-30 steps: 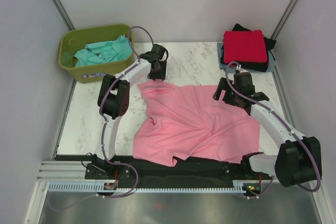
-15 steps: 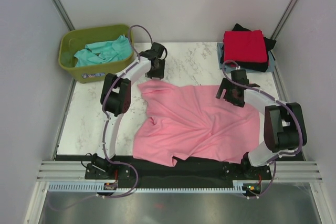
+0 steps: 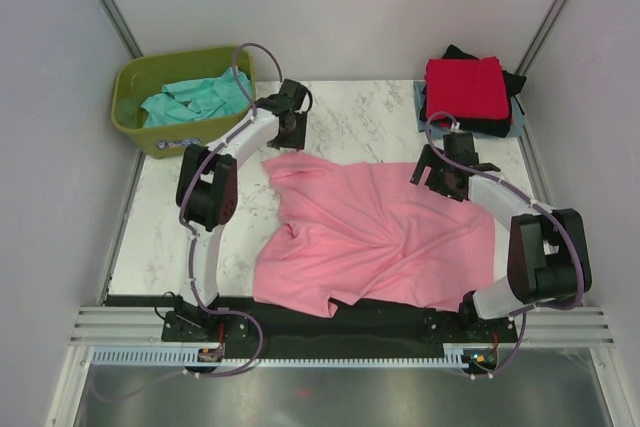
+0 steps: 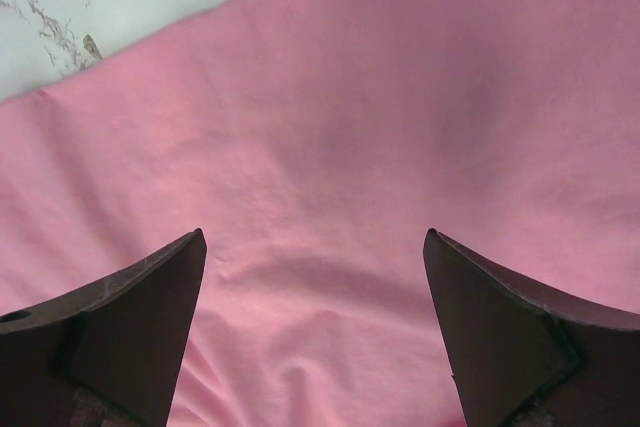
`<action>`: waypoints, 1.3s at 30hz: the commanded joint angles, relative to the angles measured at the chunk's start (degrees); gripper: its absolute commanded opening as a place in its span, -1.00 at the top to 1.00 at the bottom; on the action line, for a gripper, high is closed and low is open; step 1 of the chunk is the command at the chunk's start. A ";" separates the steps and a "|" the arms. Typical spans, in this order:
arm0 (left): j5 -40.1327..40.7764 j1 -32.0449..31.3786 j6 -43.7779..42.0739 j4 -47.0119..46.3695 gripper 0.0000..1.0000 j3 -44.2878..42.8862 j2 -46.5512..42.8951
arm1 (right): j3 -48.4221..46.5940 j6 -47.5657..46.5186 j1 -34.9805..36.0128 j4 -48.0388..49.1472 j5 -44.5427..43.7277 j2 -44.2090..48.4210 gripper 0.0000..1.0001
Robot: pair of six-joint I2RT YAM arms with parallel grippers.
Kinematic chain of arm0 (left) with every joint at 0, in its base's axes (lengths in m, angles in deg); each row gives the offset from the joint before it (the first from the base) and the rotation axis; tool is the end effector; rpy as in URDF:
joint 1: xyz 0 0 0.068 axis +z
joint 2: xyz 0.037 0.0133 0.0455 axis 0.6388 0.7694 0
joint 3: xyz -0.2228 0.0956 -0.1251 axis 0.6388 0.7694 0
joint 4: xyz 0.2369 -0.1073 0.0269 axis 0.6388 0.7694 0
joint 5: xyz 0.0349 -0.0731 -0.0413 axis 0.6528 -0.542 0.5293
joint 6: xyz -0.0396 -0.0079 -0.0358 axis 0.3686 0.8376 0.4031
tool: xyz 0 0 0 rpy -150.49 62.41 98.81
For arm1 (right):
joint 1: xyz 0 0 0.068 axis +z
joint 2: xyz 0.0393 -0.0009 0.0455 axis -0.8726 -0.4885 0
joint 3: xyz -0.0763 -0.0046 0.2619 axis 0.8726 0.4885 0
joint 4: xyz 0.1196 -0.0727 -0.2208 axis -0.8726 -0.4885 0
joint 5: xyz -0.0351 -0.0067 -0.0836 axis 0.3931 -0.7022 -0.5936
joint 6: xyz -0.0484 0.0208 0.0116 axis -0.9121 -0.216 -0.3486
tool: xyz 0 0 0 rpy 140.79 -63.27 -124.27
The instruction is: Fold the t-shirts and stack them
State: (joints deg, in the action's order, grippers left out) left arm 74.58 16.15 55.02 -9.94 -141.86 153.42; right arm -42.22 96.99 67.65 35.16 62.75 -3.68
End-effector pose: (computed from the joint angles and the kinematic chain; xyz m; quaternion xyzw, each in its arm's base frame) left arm 0.4413 -0.1837 0.2117 0.0439 0.9585 0.0174 0.2813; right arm 0.3008 0.0354 0.1930 0.1830 0.9296 0.0851 0.3084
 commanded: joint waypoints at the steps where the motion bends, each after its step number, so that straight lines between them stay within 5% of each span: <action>1: -0.99 0.17 2.00 0.23 -0.20 2.15 1.42 | 0.45 -0.76 -0.13 0.74 0.35 2.50 -0.96; 13: -4.86 0.96 -1.16 0.84 -0.09 -3.20 8.79 | 1.41 -1.46 -0.13 1.00 0.88 1.97 -0.96; 17: -7.14 1.93 -2.22 1.28 0.76 -5.75 10.73 | 1.68 -1.81 -0.04 1.26 0.88 1.62 -0.96; 19: -6.36 2.02 -1.69 1.11 0.95 -6.46 10.82 | 1.59 -1.82 -0.13 1.70 0.79 1.18 -0.96; 29: -5.03 5.18 -8.98 -1.96 0.96 -34.12 21.01 | -6.13 -1.90 -0.39 1.62 0.79 -4.70 -0.96; 39: -3.90 6.59 -12.50 -19.69 0.96 -36.52 26.29 | -17.20 -2.52 -0.39 1.96 1.06 -14.72 -0.96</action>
State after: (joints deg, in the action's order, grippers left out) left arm 69.10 22.53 46.56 -20.54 -174.84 177.35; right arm -55.34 95.48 67.50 35.86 63.32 -16.46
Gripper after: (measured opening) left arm 0.030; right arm 0.982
